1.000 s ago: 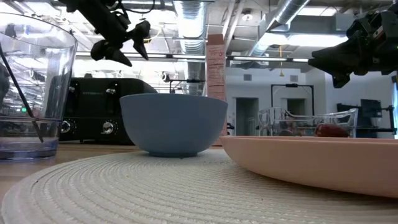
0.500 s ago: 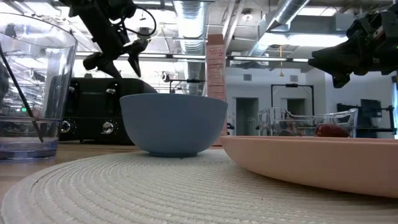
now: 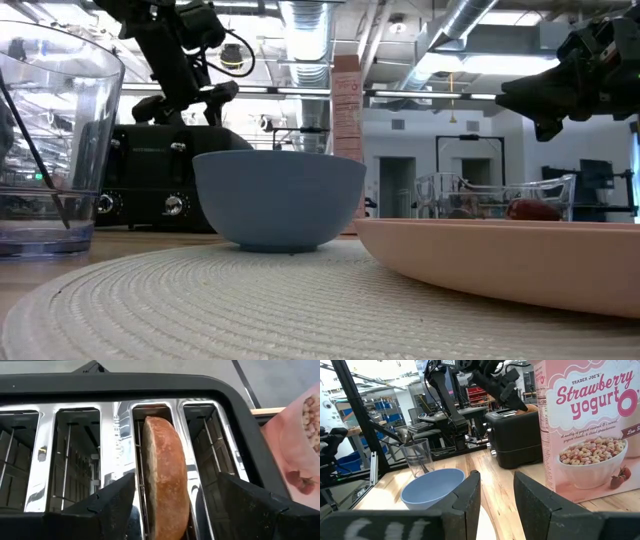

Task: Arrange a breakfast setting
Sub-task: Put the toasted bagel from the toaster on the pink plate

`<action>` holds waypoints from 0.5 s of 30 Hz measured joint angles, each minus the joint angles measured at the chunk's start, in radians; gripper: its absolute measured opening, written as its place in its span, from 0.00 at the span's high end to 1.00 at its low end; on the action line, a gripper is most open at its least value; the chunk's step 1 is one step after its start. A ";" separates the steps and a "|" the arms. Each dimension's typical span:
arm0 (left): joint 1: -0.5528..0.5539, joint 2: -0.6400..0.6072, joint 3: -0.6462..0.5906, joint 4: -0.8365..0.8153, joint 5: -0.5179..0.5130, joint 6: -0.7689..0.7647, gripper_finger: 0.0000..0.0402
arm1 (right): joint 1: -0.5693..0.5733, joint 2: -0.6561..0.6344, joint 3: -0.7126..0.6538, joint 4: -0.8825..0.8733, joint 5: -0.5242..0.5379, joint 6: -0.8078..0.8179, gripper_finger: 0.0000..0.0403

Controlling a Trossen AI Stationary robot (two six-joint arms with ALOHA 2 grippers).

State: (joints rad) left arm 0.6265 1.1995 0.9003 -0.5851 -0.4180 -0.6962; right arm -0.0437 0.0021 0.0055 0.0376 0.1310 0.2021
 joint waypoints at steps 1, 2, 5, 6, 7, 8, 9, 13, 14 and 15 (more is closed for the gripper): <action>0.005 0.002 0.000 0.002 0.007 0.001 0.32 | 0.000 0.000 0.000 0.000 0.000 0.000 0.66; 0.008 0.003 0.000 0.002 0.012 0.002 0.32 | 0.000 0.000 0.000 0.000 0.000 0.000 0.66; 0.014 0.004 0.001 0.004 0.014 0.004 0.33 | 0.000 0.000 0.000 0.000 0.000 0.000 0.66; 0.018 0.004 0.001 0.004 0.014 0.004 0.34 | 0.000 0.000 0.000 0.000 0.000 0.000 0.66; 0.021 0.004 0.001 0.003 0.015 0.004 0.36 | 0.000 0.000 0.000 0.000 0.000 0.000 0.66; 0.025 0.004 0.001 0.003 0.017 0.004 0.37 | 0.000 0.000 0.000 0.000 0.000 0.000 0.66; 0.028 0.004 0.001 0.002 0.018 0.004 0.39 | 0.000 0.000 0.000 0.000 0.000 0.000 0.66; 0.035 0.004 0.001 -0.003 0.018 0.004 0.48 | 0.000 0.000 0.000 0.000 0.000 0.000 0.66; 0.036 0.005 0.001 -0.003 0.017 0.004 0.50 | 0.000 0.000 0.000 0.000 0.000 0.000 0.66; 0.036 0.009 0.001 -0.003 0.015 0.004 0.52 | 0.000 0.000 0.000 0.000 0.000 0.000 0.66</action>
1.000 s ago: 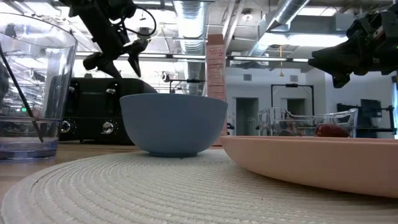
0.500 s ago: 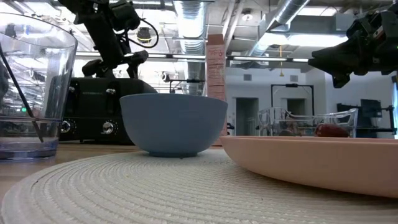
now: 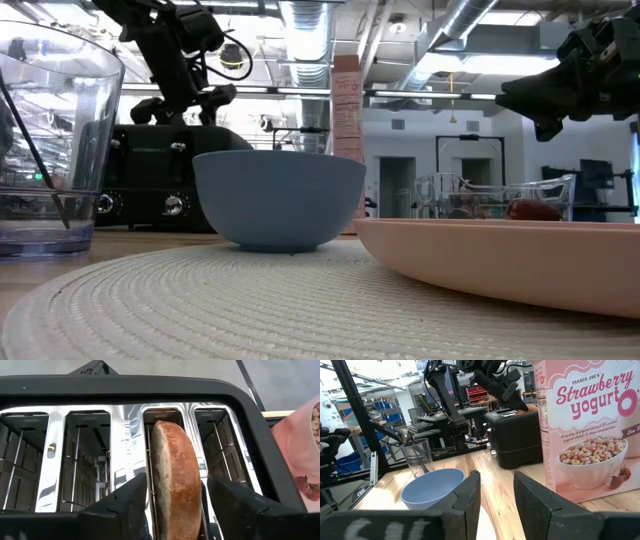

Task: Arrange a breakfast setting
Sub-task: Put the toasted bagel from the toaster on the pink plate

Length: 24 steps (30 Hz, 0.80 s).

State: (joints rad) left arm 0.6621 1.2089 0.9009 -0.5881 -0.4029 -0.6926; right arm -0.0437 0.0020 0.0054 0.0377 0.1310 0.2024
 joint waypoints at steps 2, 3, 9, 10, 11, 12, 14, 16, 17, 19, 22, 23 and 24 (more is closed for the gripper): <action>0.001 0.005 0.000 0.000 -0.003 0.001 0.55 | 0.000 0.000 0.000 0.000 0.000 0.000 0.66; 0.001 0.011 0.001 0.000 -0.004 0.001 0.57 | 0.000 0.000 0.000 0.000 0.000 0.000 0.66; 0.001 0.035 0.003 0.017 0.010 0.001 0.69 | 0.000 0.000 0.000 0.000 0.000 0.000 0.66; 0.001 0.035 0.001 0.018 0.010 0.001 0.71 | 0.000 0.000 0.000 0.000 0.000 0.000 0.66; 0.001 0.034 0.001 0.022 0.013 0.003 0.73 | 0.000 0.000 0.000 0.000 0.000 0.000 0.66; 0.001 0.035 0.001 0.026 0.014 0.006 0.76 | 0.000 0.000 0.000 0.000 0.000 0.000 0.66; 0.001 0.035 0.001 0.029 0.014 0.007 0.82 | 0.000 0.000 0.000 0.000 0.000 0.000 0.66; 0.001 0.035 0.001 0.030 0.011 0.007 0.87 | 0.000 0.000 0.000 0.000 0.000 0.000 0.66; 0.001 0.035 0.000 0.031 0.009 0.007 0.90 | 0.000 0.000 0.000 0.000 0.000 0.000 0.66; 0.001 0.037 -0.002 0.027 0.009 0.007 0.95 | 0.000 0.000 0.000 0.000 0.000 0.000 0.66; 0.001 0.038 -0.003 0.026 0.008 0.008 0.98 | 0.000 0.000 0.000 0.000 0.001 0.000 0.66; 0.001 0.037 -0.003 0.026 0.008 0.007 0.98 | 0.000 0.000 0.000 0.000 0.000 0.000 0.66; 0.001 0.037 -0.003 0.026 0.008 0.008 0.98 | 0.000 0.000 0.000 0.000 0.001 0.000 0.66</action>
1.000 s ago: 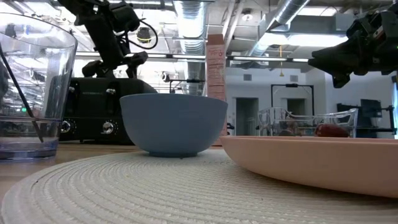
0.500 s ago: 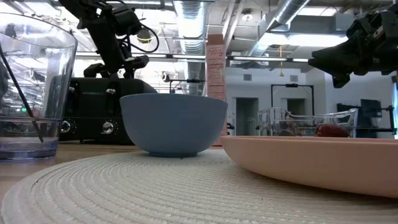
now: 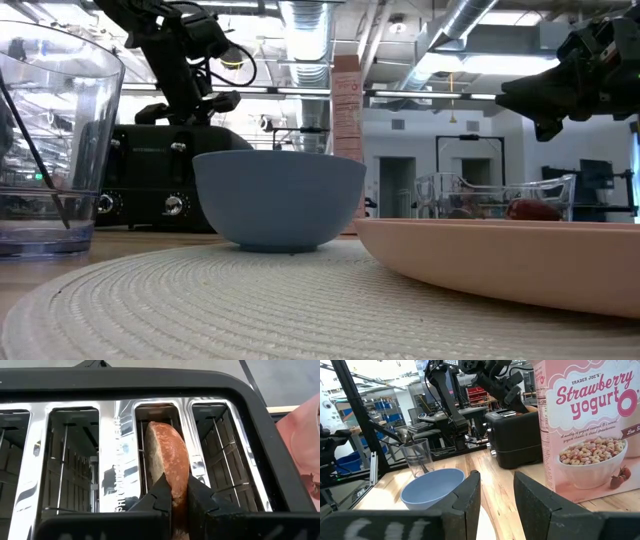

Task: Arrange a breakfast setting
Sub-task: Put the toasted bagel from the toaster on the pink plate

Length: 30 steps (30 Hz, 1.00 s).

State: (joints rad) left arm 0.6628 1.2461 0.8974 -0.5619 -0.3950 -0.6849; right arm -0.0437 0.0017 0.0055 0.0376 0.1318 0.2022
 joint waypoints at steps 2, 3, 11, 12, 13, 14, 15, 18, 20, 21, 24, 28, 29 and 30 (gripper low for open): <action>0.000 -0.001 0.001 0.000 -0.001 0.000 0.97 | 0.000 0.000 0.000 0.000 0.000 0.000 0.66; 0.000 -0.001 0.003 -0.002 -0.001 0.002 0.97 | 0.000 0.000 0.000 0.000 0.000 0.000 0.66; 0.000 -0.001 0.064 -0.046 0.001 0.013 0.97 | 0.000 0.000 0.000 0.000 0.000 0.000 0.66; 0.000 -0.001 0.077 -0.061 0.001 0.014 0.97 | 0.000 0.000 0.000 0.000 0.000 0.000 0.66; 0.000 -0.001 0.090 -0.075 0.001 0.021 0.97 | 0.000 0.000 0.000 0.000 0.000 0.000 0.66; 0.000 -0.001 0.105 -0.093 0.001 0.028 0.97 | 0.000 0.000 0.000 0.000 0.000 0.000 0.66; -0.002 -0.001 0.120 -0.108 0.000 0.034 0.97 | 0.000 0.000 0.000 0.000 0.000 0.000 0.66; -0.007 -0.001 0.164 -0.152 -0.002 0.048 0.97 | 0.000 0.000 0.000 0.000 0.000 0.000 0.66; -0.007 -0.001 0.198 -0.190 -0.001 0.056 0.97 | 0.000 0.000 0.000 0.000 0.000 0.000 0.66; -0.008 -0.001 0.215 -0.205 -0.002 0.061 0.97 | 0.000 0.000 0.000 0.000 0.000 0.000 0.66; -0.013 -0.002 0.261 -0.252 -0.002 0.077 0.97 | 0.000 0.000 0.000 0.000 0.000 0.000 0.66; -0.022 -0.002 0.333 -0.311 -0.003 0.109 0.97 | 0.000 0.000 0.000 0.000 0.000 0.000 0.66; -0.027 -0.002 0.350 -0.323 -0.003 0.119 0.97 | 0.000 0.000 0.000 0.000 0.000 0.000 0.66; -0.032 -0.002 0.368 -0.333 -0.003 0.130 0.97 | 0.000 0.000 0.000 0.000 0.000 0.000 0.66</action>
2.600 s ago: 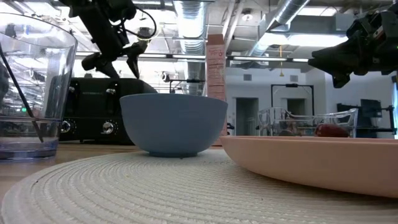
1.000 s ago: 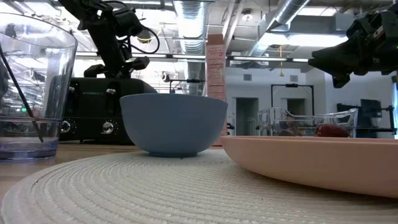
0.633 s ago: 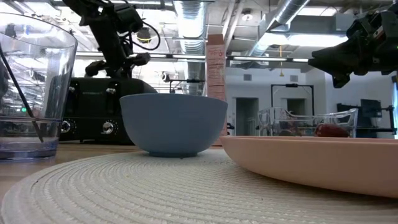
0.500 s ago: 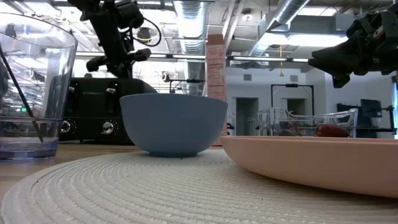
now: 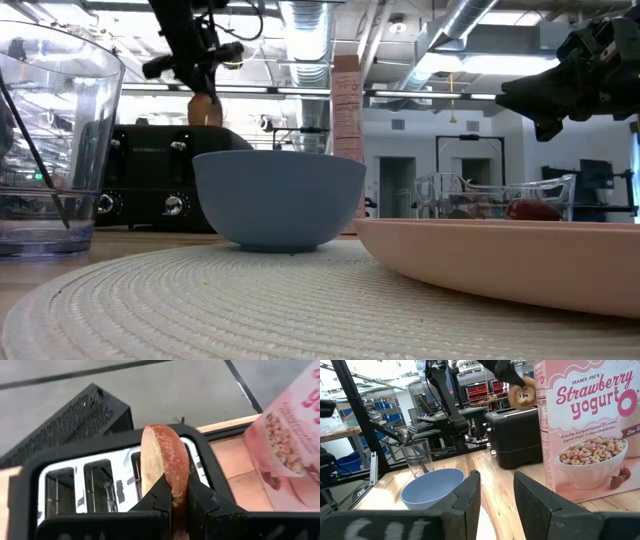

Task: Arrange a breakfast setting
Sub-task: Put the toasted bagel from the toaster on the pink plate

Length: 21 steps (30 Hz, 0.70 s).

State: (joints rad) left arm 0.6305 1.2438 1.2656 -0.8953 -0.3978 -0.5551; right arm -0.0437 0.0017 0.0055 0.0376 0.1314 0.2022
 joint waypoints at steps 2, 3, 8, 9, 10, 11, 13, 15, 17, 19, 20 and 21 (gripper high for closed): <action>-0.011 0.000 0.041 -0.029 -0.001 0.022 0.97 | 0.000 0.000 0.000 0.000 0.000 0.000 0.66; -0.017 0.000 0.062 -0.043 -0.001 0.032 0.97 | 0.000 0.000 0.000 0.000 0.000 0.000 0.66; -0.078 -0.001 0.137 -0.068 0.007 0.124 0.97 | 0.000 0.000 0.000 0.000 0.000 0.000 0.66; -0.096 -0.001 0.150 -0.067 0.020 0.146 0.97 | 0.000 0.000 0.000 0.000 0.000 0.000 0.66; -0.116 -0.001 0.161 -0.062 0.034 0.164 0.97 | 0.000 0.000 0.000 0.000 0.000 0.000 0.66; -0.138 -0.001 0.167 -0.056 0.046 0.183 0.97 | 0.000 0.000 0.000 0.000 0.000 0.000 0.66; -0.188 -0.002 0.169 -0.032 0.063 0.217 0.97 | 0.000 0.000 0.000 0.000 0.000 0.000 0.66; -0.245 -0.001 0.169 -0.006 0.071 0.246 0.97 | 0.000 0.000 0.000 0.000 0.000 0.000 0.66; -0.303 -0.001 0.169 0.011 0.072 0.274 0.97 | 0.000 0.000 0.000 0.000 0.000 0.000 0.66; -0.359 0.000 0.169 0.030 0.071 0.303 0.97 | 0.000 0.000 0.000 0.000 0.000 0.000 0.66; -0.389 0.000 0.169 0.041 0.068 0.315 0.97 | 0.000 0.000 0.000 0.000 0.000 0.000 0.66; -0.418 0.000 0.169 0.050 0.057 0.324 0.97 | 0.000 0.000 0.000 0.000 0.000 0.000 0.66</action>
State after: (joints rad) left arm 0.2127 1.2438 1.4342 -0.8457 -0.3411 -0.2313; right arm -0.0437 0.0017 0.0055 0.0376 0.1314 0.2024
